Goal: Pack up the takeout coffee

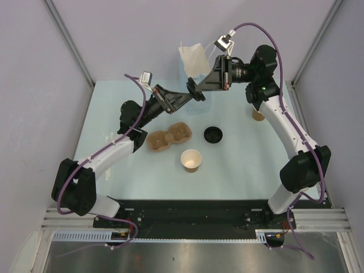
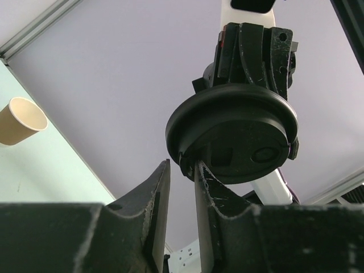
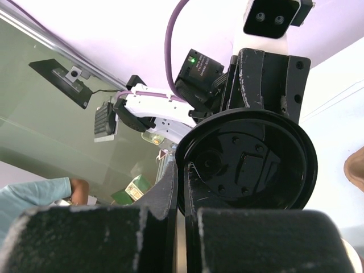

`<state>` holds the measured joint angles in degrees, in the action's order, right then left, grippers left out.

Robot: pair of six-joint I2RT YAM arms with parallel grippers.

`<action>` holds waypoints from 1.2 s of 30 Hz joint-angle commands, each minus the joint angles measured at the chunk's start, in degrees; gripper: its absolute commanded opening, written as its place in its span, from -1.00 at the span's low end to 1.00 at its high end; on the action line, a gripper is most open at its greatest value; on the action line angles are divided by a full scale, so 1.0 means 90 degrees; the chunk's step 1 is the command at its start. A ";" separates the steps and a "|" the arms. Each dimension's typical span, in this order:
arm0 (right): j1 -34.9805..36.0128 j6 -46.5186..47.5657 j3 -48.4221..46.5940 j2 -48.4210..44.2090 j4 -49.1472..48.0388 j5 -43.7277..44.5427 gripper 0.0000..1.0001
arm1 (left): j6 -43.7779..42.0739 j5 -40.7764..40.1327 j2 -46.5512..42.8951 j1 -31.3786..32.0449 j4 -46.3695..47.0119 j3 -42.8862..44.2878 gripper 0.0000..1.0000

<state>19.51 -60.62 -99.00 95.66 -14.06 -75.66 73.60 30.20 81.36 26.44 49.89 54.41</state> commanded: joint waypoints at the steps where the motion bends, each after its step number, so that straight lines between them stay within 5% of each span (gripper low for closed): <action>1: 0.0098 -0.0198 0.0023 -0.0043 -0.0302 -0.0070 -1.00 | 0.0103 0.0043 -0.0114 -0.0027 0.0579 0.0028 -0.49; 3: 0.0108 -0.0198 0.0033 -0.0062 -0.0322 -0.0080 -1.00 | 0.0084 0.0063 -0.0114 -0.0037 0.0619 0.0019 -0.57; 5: 0.0108 -0.0217 0.0072 -0.0072 -0.0341 -0.0080 -1.00 | 0.0074 0.0053 -0.0114 -0.0037 0.0619 0.0009 -0.88; 13: 0.0079 -0.0198 0.0209 -0.0101 -0.0264 -0.0051 -0.88 | -0.0101 0.0189 -0.0202 -0.0037 0.0521 0.0009 -1.00; 14: 0.0050 -0.0159 0.0199 -0.0101 -0.0167 -0.0031 -0.77 | -0.0112 0.0200 -0.0222 -0.0037 0.0463 -0.0001 -1.00; 15: 0.0040 -0.0062 0.0209 -0.0111 -0.0079 -0.0012 -0.32 | -0.0141 0.0219 -0.0290 -0.0047 0.0395 -0.0030 -1.00; 18: -0.0058 0.0046 0.0267 -0.0150 0.0156 0.0028 0.29 | -0.0199 0.0307 -0.0388 -0.0115 -0.0082 -0.0205 -1.00; 22: -0.0321 0.0358 0.0414 -0.0325 0.0458 0.0027 0.52 | -0.0530 0.0745 -0.0757 -0.0310 -0.0707 -0.0528 -1.00; 23: -0.0389 0.0436 0.0453 -0.0374 0.0537 0.0028 0.71 | -0.0696 0.0814 -0.0856 -0.0339 -0.0912 -0.0586 -1.00; 27: -0.0906 0.1109 0.0648 -0.0686 0.1210 0.0125 0.99 | -0.2071 0.1020 -0.1490 -0.0379 -0.2946 -0.0588 -1.00; 29: -0.1131 0.2404 0.0620 -0.0949 0.2670 0.0504 0.99 | -0.3369 0.0904 -0.1783 -0.0379 -0.3927 -0.0373 -1.00; 33: -0.1591 0.4632 0.0405 -0.1369 0.5509 0.2276 0.99 | -0.5469 0.0348 -0.1921 -0.0252 -0.6979 0.0621 -1.00; 36: -0.1562 0.6379 0.0394 -0.1808 0.6442 0.3682 0.99 | -0.6652 -0.0141 -0.1775 -0.0087 -0.8440 0.1188 -1.00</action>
<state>5.08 -28.82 -93.06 86.15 23.22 -61.21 34.89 34.44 65.69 23.97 -0.73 57.45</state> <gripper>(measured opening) 0.994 0.009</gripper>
